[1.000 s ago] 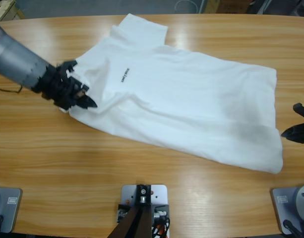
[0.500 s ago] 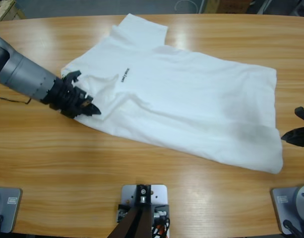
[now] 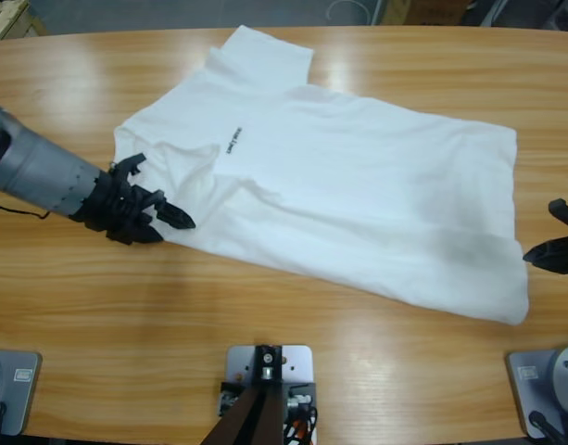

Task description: Fold clothes

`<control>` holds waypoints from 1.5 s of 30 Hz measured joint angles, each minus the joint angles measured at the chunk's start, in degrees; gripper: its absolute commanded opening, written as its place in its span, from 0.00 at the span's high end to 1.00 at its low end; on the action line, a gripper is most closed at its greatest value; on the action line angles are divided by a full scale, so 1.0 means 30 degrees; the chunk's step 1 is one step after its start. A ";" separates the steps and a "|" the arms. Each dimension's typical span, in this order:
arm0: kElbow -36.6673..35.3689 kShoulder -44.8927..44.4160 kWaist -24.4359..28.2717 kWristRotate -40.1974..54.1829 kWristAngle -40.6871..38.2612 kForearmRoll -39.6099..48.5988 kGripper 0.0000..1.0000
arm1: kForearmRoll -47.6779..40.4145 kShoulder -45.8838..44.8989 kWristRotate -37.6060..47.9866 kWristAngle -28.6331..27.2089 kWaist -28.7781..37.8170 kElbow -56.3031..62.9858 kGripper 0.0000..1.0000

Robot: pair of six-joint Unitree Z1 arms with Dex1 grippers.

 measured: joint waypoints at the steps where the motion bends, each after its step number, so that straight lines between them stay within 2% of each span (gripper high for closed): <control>1: -0.0004 -0.0456 -0.0252 0.0001 0.0535 -0.0001 0.08 | -0.0061 0.0000 0.0000 0.0047 0.0000 0.0009 0.89; 3: -0.0355 -0.1228 -0.0765 0.0236 0.1601 0.0243 0.08 | -0.0134 0.0000 0.0000 0.0128 0.0000 0.0038 0.89; 6: -0.2839 -0.1662 -0.0999 0.1683 0.3590 0.2791 0.08 | -0.0216 -0.0001 0.0000 0.0270 0.0000 0.0050 0.89; 10: -0.8344 -0.1402 -0.1274 0.4632 0.6195 0.7653 0.08 | -0.0319 0.0000 0.0000 0.0344 0.0000 0.0051 0.89; 14: -1.4618 0.0656 -0.2109 0.7405 0.8226 1.2196 0.08 | -0.0356 0.0000 -0.0013 0.0368 -0.0001 0.0062 0.89; 19: -1.9474 0.3704 -0.4234 0.8582 0.9453 1.5367 0.08 | -0.0606 0.0008 -0.0057 0.0408 -0.0001 0.0257 0.89; 24: -2.0574 0.5224 -0.5003 0.8595 1.0059 1.6225 0.08 | -0.0851 0.0008 -0.0091 0.0555 -0.0001 0.0546 0.89; 45: -2.1644 0.8657 -0.5052 0.8370 1.3098 1.7661 0.08 | -0.1107 0.0008 -0.0445 0.0712 -0.0001 0.1073 0.89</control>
